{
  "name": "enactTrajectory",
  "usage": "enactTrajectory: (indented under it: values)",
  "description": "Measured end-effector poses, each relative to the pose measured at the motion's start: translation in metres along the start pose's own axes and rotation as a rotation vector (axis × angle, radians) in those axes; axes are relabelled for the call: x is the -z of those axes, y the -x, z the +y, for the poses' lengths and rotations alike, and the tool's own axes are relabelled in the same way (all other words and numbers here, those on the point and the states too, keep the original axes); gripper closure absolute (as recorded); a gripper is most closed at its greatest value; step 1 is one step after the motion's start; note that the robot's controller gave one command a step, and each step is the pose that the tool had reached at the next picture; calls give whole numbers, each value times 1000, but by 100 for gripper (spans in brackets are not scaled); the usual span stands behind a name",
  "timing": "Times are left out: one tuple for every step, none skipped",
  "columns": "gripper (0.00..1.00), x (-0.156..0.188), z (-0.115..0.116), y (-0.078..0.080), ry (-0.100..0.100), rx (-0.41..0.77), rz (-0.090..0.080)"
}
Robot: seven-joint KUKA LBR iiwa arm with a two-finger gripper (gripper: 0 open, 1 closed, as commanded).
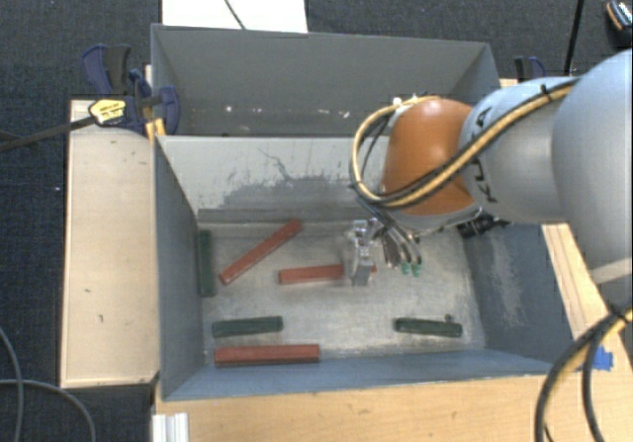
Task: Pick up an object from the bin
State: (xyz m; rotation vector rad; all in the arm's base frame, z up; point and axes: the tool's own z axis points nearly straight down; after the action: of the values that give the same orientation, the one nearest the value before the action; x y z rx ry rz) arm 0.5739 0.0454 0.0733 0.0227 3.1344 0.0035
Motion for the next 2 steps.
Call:
enactTrajectory:
  values:
    - [0, -2, 0, -1, -1, 8, 3]
    - [0, 22, 31, -3, 1, -3, 1]
